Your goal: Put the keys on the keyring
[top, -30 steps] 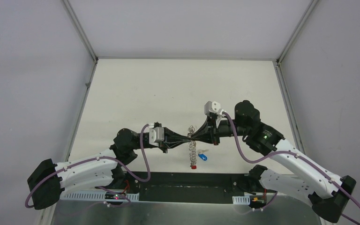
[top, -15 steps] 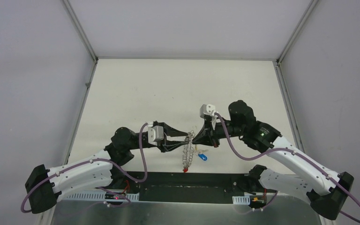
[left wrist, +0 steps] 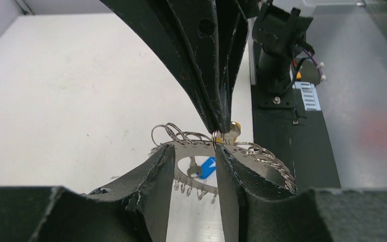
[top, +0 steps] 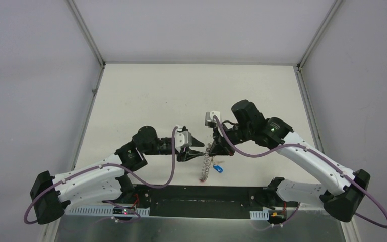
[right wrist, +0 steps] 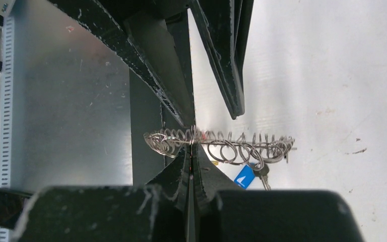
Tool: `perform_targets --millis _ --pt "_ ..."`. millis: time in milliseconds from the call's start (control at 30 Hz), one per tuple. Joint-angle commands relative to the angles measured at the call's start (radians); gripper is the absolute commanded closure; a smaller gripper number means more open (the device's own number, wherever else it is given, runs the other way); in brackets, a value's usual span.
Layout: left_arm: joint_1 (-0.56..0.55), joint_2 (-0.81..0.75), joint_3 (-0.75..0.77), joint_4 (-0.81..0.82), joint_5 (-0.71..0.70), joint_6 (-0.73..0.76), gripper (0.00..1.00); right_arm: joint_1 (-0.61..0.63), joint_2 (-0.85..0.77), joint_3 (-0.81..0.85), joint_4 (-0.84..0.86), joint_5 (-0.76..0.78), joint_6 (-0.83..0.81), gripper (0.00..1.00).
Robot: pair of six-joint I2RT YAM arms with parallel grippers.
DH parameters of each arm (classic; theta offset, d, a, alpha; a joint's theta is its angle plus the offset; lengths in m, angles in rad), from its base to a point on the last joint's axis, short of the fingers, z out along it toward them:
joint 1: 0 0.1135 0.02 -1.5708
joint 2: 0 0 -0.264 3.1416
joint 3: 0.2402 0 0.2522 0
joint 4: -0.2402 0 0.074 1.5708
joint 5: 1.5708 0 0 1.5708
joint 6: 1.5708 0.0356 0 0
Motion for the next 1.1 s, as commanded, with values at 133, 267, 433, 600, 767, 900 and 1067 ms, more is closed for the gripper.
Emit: perform_targets --millis 133,267,433,600,767,900,1067 --pt "-0.015 0.067 0.074 -0.061 0.071 0.031 0.63 0.005 0.008 0.051 -0.034 -0.005 -0.036 1.0" --pt "-0.019 0.078 0.079 -0.06 0.087 0.033 0.63 0.005 0.008 0.045 -0.024 -0.005 -0.034 1.0" --pt "-0.022 0.067 0.076 -0.06 0.092 0.036 0.59 0.005 0.014 0.04 -0.025 0.0 -0.034 1.0" --pt "-0.024 0.07 0.075 -0.064 0.111 0.028 0.58 0.006 0.013 0.038 -0.015 0.007 -0.028 1.0" --pt "-0.032 0.11 0.084 -0.037 0.125 0.009 0.65 0.006 0.006 0.028 0.005 -0.001 -0.018 1.0" --pt "-0.038 0.134 0.087 -0.014 0.126 0.016 0.75 0.006 0.005 0.027 0.005 0.005 -0.009 1.0" --pt "-0.042 0.141 0.081 0.012 0.118 0.011 0.83 0.006 -0.003 0.018 0.008 0.006 -0.007 1.0"
